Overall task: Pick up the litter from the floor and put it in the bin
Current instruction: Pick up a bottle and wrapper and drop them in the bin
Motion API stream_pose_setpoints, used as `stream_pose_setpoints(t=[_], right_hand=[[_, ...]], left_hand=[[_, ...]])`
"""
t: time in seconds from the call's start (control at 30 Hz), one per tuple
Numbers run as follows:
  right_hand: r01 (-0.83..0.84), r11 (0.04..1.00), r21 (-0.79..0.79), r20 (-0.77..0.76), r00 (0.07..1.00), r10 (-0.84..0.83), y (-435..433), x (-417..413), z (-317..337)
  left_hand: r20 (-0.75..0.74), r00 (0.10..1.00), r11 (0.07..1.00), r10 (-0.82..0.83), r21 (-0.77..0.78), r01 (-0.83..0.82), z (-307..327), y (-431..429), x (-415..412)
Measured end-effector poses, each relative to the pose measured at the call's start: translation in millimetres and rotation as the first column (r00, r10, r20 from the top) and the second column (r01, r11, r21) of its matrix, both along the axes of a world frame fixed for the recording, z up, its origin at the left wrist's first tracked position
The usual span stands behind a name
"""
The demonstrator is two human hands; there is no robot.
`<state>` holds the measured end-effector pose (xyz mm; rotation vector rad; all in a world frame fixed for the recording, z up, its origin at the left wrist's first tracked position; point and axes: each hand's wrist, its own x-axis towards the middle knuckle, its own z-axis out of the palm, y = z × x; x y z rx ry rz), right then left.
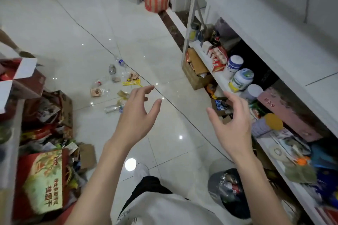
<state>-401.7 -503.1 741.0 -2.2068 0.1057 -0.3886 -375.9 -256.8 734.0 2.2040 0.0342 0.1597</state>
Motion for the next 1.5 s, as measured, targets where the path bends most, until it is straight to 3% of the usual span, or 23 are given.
stream_pose_setpoints(t=[0.53,1.0,1.23,1.5], right_hand=[[-0.213,0.977,-0.003,-0.182,0.961,0.209,191.3,146.5,-32.9],[-0.26,0.965,-0.033,-0.243,0.939,0.245,238.6,319.0,-125.6],[-0.297,0.955,-0.023,-0.307,0.911,0.276,259.8,402.8,-231.8],[-0.31,0.95,-0.026,-0.294,0.911,0.289,289.0,429.2,-431.2]], left_hand=[[-0.099,0.965,0.968,0.242,0.094,-0.233,-33.9,211.1,92.9],[-0.226,0.942,0.961,0.248,0.181,-0.21,-108.8,251.9,264.4],[-0.274,0.941,0.97,0.199,0.194,-0.149,-210.6,258.5,346.7],[-0.28,0.947,0.977,0.155,0.184,-0.106,-414.1,269.1,384.1]])
